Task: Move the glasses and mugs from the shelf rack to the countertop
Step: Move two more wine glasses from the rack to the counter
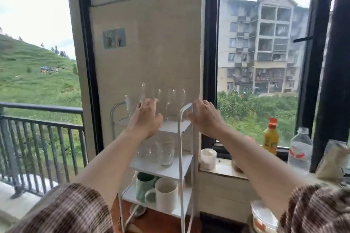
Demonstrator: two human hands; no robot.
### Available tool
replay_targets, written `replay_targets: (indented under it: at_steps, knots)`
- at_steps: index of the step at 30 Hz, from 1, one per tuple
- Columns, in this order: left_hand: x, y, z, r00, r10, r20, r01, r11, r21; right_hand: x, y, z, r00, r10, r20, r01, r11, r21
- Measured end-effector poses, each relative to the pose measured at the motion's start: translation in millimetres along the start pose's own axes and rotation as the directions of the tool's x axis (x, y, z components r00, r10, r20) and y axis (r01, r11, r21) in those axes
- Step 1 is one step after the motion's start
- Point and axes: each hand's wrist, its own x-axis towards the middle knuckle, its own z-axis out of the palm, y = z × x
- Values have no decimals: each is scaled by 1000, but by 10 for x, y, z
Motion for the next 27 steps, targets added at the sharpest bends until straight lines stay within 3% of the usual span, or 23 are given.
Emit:
replay_targets:
  at_steps: [4,14,22,27]
  knots:
    - [555,-242,78,993,113,-32,-114,993,-26,564,-86,149,996,88,-15,-88,996,20]
    - [1507,-442,302,957,245,157,-265,956,125,1294,-12,581,968,248,29,-249,955,162]
    - [1598,-463,371,971,199,133,-203,979,16,1509,31,655,955,289,71,-297,909,292]
    - [1533,-473,363,975,211,63,-207,976,-69,1482,-26,656,951,309,-1,-290,894,341]
